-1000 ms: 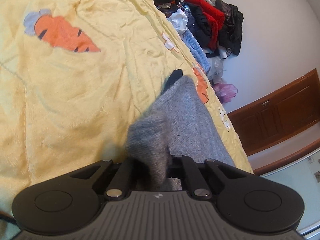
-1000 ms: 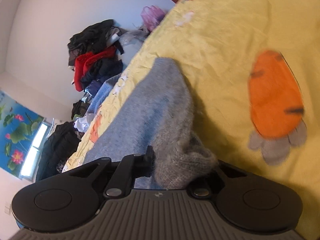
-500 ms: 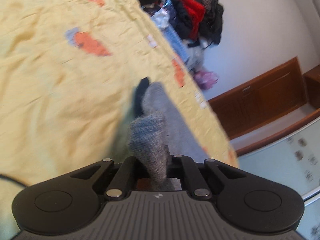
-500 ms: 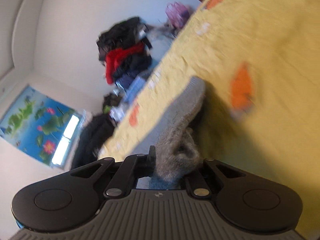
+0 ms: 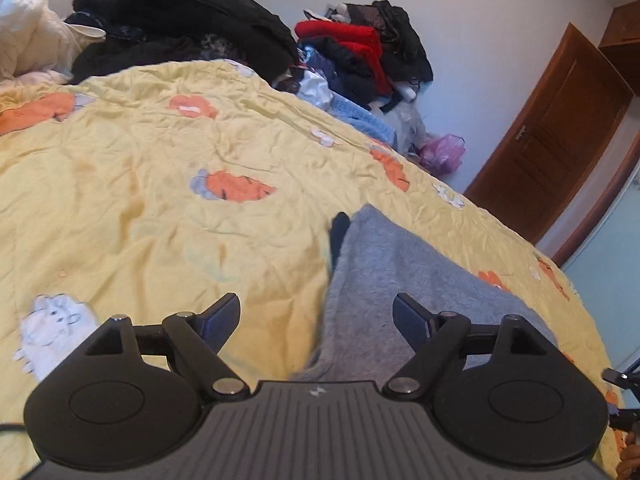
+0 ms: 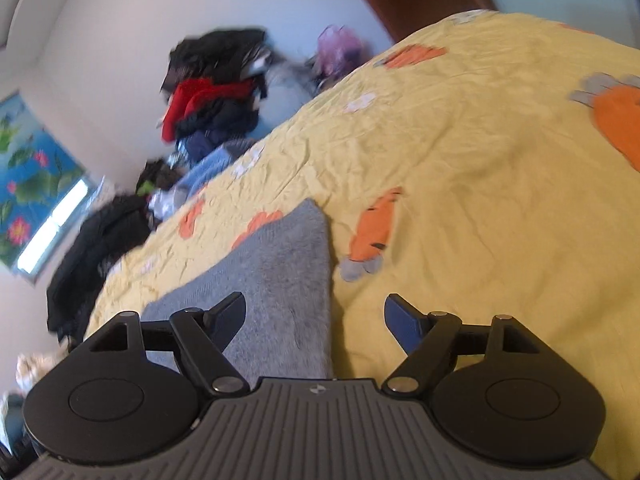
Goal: Fold small clothes
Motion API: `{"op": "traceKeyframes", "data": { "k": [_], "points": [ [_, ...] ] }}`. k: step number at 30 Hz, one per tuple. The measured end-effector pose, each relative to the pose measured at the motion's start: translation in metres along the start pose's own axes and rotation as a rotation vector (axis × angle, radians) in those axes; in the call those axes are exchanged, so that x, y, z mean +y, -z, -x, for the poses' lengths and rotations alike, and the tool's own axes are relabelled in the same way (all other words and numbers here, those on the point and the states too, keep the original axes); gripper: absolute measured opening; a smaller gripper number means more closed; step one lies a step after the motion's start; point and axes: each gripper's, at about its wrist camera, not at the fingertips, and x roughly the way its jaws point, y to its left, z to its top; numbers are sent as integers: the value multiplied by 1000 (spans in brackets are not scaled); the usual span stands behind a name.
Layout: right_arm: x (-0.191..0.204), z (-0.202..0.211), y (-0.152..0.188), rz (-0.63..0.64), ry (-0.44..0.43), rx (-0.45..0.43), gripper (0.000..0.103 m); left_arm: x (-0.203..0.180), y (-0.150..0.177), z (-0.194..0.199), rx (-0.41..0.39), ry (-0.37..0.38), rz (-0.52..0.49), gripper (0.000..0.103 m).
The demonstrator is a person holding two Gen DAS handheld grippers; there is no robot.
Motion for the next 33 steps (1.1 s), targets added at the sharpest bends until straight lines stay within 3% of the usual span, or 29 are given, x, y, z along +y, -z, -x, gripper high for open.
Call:
{"op": "traceKeyframes", "data": {
  "k": [2,3,4,5,6,9,12,13,14,15,19,22,23,24,26,28,30,32,33],
  "points": [
    [7,-17,-9,42,-1,26,79,-10,2,-26,87,-16,-65,83],
    [10,-28,-14,60,-12,40,79,-13,3,-36,112,-61,-86,79],
    [15,-40,-19,70,-16,51,79,-16,10,-49,140,-98,-109,60],
    [17,-50,-24,72,-10,57,79,-17,12,-57,165,-107,-125,49],
    [18,-60,-29,73,-4,60,78,-19,13,-58,147,-114,-130,49],
    [23,-87,-46,93,10,38,76,-24,12,-57,147,-86,-135,37],
    [19,-121,-61,74,31,58,73,-33,15,-66,170,-71,-186,17],
    [17,-133,-65,57,18,86,64,-38,16,-66,172,-68,-204,11],
    [16,-143,-67,42,-11,118,28,-42,16,-64,171,-67,-227,8],
    [16,-152,-69,36,-32,154,20,-44,16,-62,168,-71,-245,7],
    [36,-145,-70,147,-28,77,19,-37,20,-48,161,-139,-266,4],
    [29,-149,-70,140,4,90,25,-32,26,-40,153,-145,-267,4],
    [26,-150,-66,139,10,102,34,-35,27,-38,152,-147,-285,5],
    [23,-149,-63,136,20,112,51,-38,26,-36,151,-145,-291,5],
    [22,-136,-58,131,18,86,63,-41,18,-29,144,-119,-282,7],
    [22,-116,-59,137,-9,26,67,-45,1,-20,74,-84,-275,8],
    [21,-105,-65,141,-28,0,70,-51,-24,-24,11,-57,-275,22],
    [19,-107,-76,150,-20,4,70,-61,-50,-50,7,-67,-290,66],
    [18,-112,-81,153,-7,13,70,-67,-60,-68,15,-61,-310,71]
  ]
}}
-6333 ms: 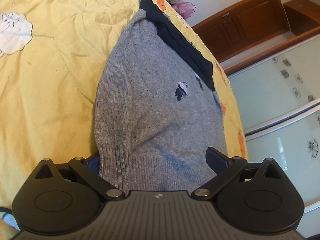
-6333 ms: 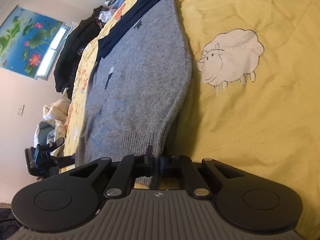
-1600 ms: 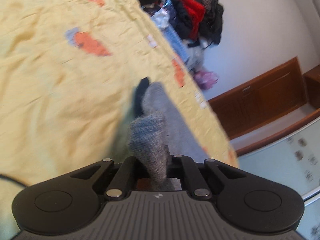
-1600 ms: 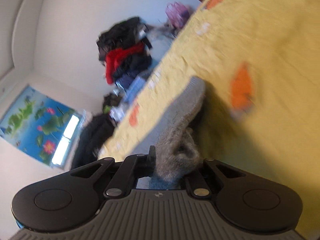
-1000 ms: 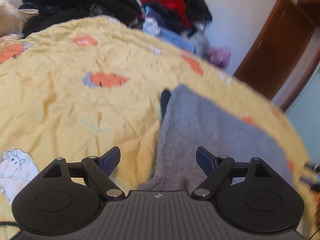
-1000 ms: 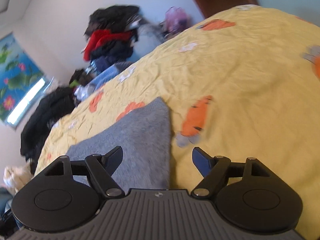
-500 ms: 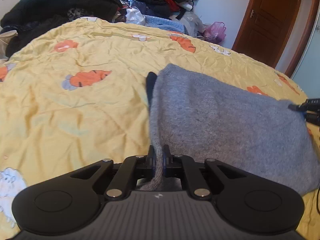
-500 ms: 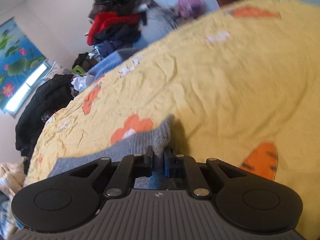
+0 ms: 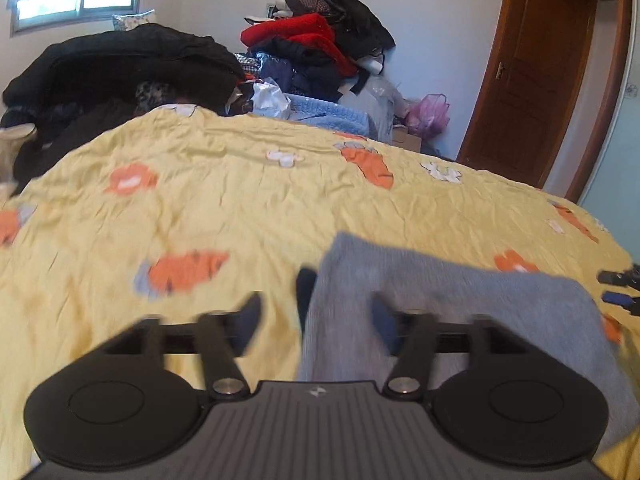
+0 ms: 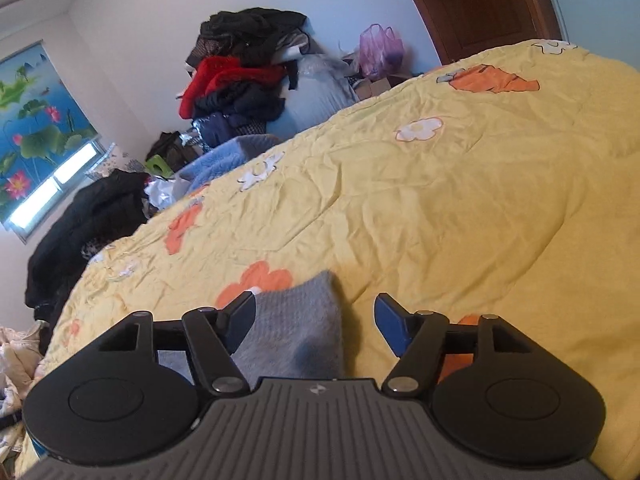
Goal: Fold small clothes
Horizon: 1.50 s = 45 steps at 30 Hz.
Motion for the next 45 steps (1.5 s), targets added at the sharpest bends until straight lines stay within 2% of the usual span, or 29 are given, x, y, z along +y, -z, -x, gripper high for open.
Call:
{"op": "traceKeyframes", "data": {
  "k": [2,6,7,8,10,11,12,13,14,16,18,19,21,25,26,28,30,31,32,33,35,37,38,41,43,45],
  "points": [
    [-3,-15,-9,-7,-2,31,70,-7,-19,-42,30,22,-38,71],
    [6,-50,-12,28,8,106,70,-23,-36,-124,177,12,-88,68],
    [8,-56,-12,49,7,117,70,-27,-36,-137,192,-11,-102,53],
    [10,-62,-11,66,11,128,70,-31,-37,-148,206,-16,-128,33],
    [14,-71,-10,82,16,146,69,-35,-37,-161,229,-12,-151,22],
    [16,-72,-9,90,2,144,57,-37,-37,-162,232,-3,-160,12],
    [17,-73,-9,99,-26,147,31,-39,-36,-162,229,4,-177,6],
    [19,-74,-10,99,-56,164,16,-41,-36,-159,214,-8,-200,5],
    [19,-74,-11,92,-75,172,17,-43,-35,-155,190,-34,-233,4],
    [24,-69,-15,95,-93,135,17,-42,-33,-144,142,-88,-270,4],
    [24,-62,-22,68,-114,86,17,-34,-32,-136,123,-129,-261,4],
    [24,-59,-26,52,-131,61,17,-26,-33,-135,121,-159,-243,4],
    [25,-61,-30,45,-136,35,17,-13,-31,-140,165,-170,-202,4],
    [22,-90,-16,94,-27,99,17,-23,-24,-140,161,-201,-255,4],
    [21,-93,-12,84,-13,108,19,-25,-26,-137,154,-205,-258,7],
    [22,-85,-8,56,-6,90,27,-27,-30,-126,129,-247,-259,11],
    [31,-65,-10,79,37,19,52,-32,-34,-102,67,-300,-250,13],
    [38,-50,-11,107,63,-32,52,-35,-34,-87,29,-289,-227,19],
    [49,-36,-9,142,68,-75,52,-39,-33,-73,9,-248,-207,29],
    [60,-25,-6,177,47,-90,54,-46,-28,-63,0,-201,-198,34],
    [83,-14,8,255,-13,-68,59,-66,-11,-51,0,-136,-226,50],
    [103,-16,30,329,-30,-27,60,-88,9,-53,17,-79,-301,51],
    [111,-22,41,371,-21,1,60,-97,19,-58,30,-74,-339,53],
    [118,-39,64,438,59,59,60,-100,47,-77,78,-132,-383,53],
    [108,-44,72,442,103,61,60,-89,56,-74,18,-121,-381,58],
    [92,-41,76,449,97,24,60,-80,63,-72,-25,-108,-394,59]
  ]
}}
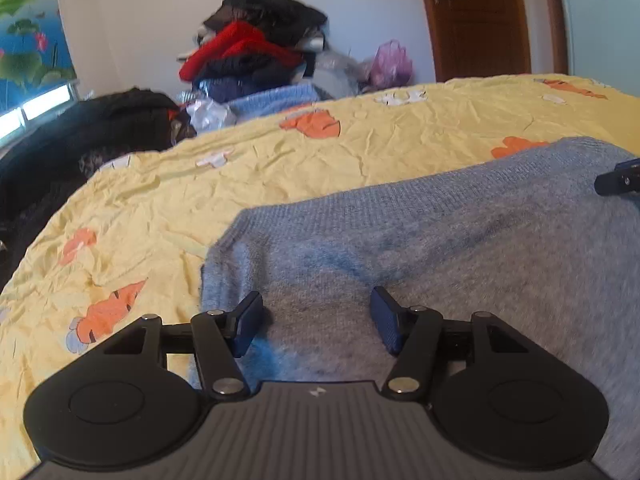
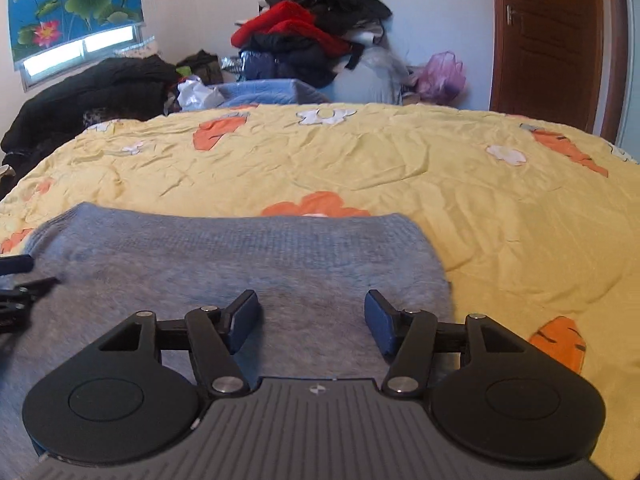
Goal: Fold small clothes
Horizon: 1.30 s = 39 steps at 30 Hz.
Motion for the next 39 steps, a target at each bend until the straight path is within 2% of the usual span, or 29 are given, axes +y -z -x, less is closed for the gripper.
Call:
{"op": "traceKeyframes", "data": {
  "k": [3,5,7,10,12,15,16,17,18,20,23,27,30,32,35,36,38,39],
  "points": [
    [-6,0,0,-5,-9,-9,61,5,-3,-3,13,20,44,59],
    [-1,3,-7,-18,19,9,60,7,-2,-3,13,23,54,59],
    [5,20,-13,-66,42,-20,63,7,-1,-1,11,25,64,59],
    [16,43,-11,-78,-30,-79,72,7,0,-1,12,22,71,59],
    [23,43,-5,-54,-37,-62,79,7,-1,-1,12,20,70,59],
    [16,20,14,-23,31,30,82,7,-1,-1,13,26,79,60],
    [11,19,20,-19,38,0,83,7,0,-1,13,29,83,60],
    [6,19,20,-40,33,12,82,8,0,-1,13,30,86,60],
    [3,22,17,-67,30,17,76,8,0,-1,13,31,87,60],
    [5,27,7,-99,64,35,71,8,0,0,14,34,93,60],
    [20,37,-9,-96,26,-26,73,12,0,-2,17,48,112,60],
    [45,12,-24,-47,-20,6,77,13,1,-2,18,53,121,60],
    [49,-23,-15,-18,11,70,85,14,1,-2,17,57,124,60],
    [48,-30,-5,44,21,25,88,16,2,-1,15,63,129,61],
    [44,-30,-13,33,12,56,87,17,2,0,12,65,128,61],
    [46,-26,-14,46,28,62,82,16,1,3,8,50,124,61],
    [46,-5,-16,22,53,47,77,9,-2,17,-8,-14,108,62],
    [44,11,-14,5,46,22,77,6,-3,28,-27,-12,109,62]
  ]
}}
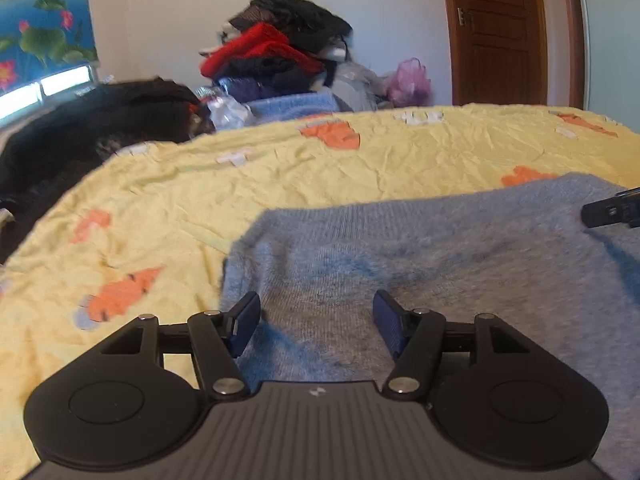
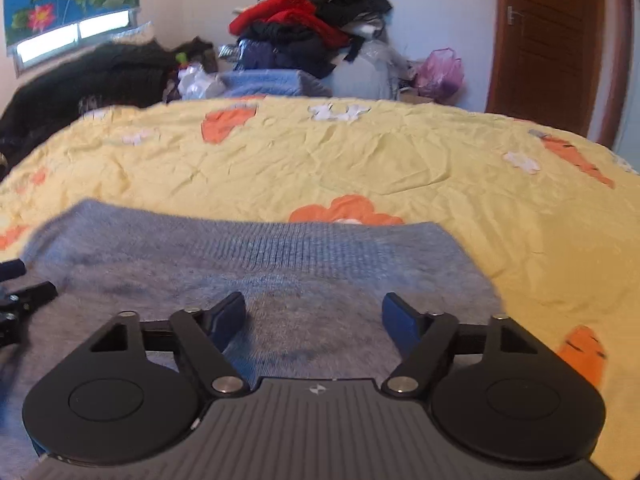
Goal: Fold small clothes
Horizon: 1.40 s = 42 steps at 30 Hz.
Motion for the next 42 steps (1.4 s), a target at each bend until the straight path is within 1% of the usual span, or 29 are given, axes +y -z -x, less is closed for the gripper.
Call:
{"op": "traceKeyframes", "data": {
  "k": [1,3,4,6,7,8,10,11,13,15,17,20,21,22,23,24,25,27,28,29,31,33,34,36,38,39,40,41,42],
  "points": [
    [-3,18,4,-15,-10,-39,79,-3,0,13,-21,33,8,62],
    [-11,50,18,-52,-15,-92,90,-12,2,31,-41,103,15,65],
    [-14,58,26,-63,-16,-90,90,-19,5,36,-35,128,0,70],
    [-19,63,41,-62,3,-43,90,-33,15,32,20,162,-51,71],
    [-21,60,49,-50,15,-6,90,-38,22,27,52,163,-71,71],
    [-25,54,57,-44,27,37,92,-39,28,28,33,158,-73,71],
    [-33,52,68,-38,74,62,93,-35,27,32,41,154,-69,72],
    [-38,57,68,-72,61,64,91,-31,23,38,45,149,-61,72],
    [-44,72,65,-143,49,47,91,-24,20,55,15,146,-57,72],
    [-39,88,64,-158,10,12,91,-24,20,67,9,155,-56,72],
    [-21,95,64,-103,-21,-2,91,-30,24,73,30,188,-65,72],
    [8,95,68,0,-68,20,91,-47,43,73,76,225,-128,71],
    [15,91,72,34,-79,41,92,-51,52,69,102,221,-148,71],
    [19,85,78,57,-82,83,92,-48,61,72,58,223,-130,72],
    [19,76,86,61,-80,140,96,-45,64,72,55,228,-116,72],
    [21,79,94,105,-74,98,99,-42,62,72,69,229,-102,72],
    [23,81,98,133,-74,107,99,-39,59,73,91,229,-87,72],
    [23,88,93,100,-75,137,96,-35,53,77,119,216,-67,72],
    [22,92,89,69,-82,143,92,-34,51,80,117,221,-60,72],
    [21,96,83,48,-94,131,92,-35,47,83,103,230,-59,72],
    [24,98,70,53,-98,69,95,-41,37,81,71,227,-81,72],
    [32,86,51,78,-48,12,97,-49,24,67,42,192,-89,72],
    [35,75,41,77,-25,-4,98,-52,16,55,42,169,-64,72],
    [39,46,20,60,25,18,97,-52,1,31,72,163,11,72],
    [45,18,8,73,59,32,97,-52,-7,9,83,127,62,72],
    [47,5,7,78,73,55,97,-53,-7,-3,99,96,63,73],
    [48,-7,9,86,97,83,100,-53,-5,-9,104,80,65,77],
    [50,-14,14,91,111,88,102,-54,-2,-10,85,77,69,80],
    [50,-12,19,91,111,59,102,-54,1,-9,72,71,66,80]
  ]
}}
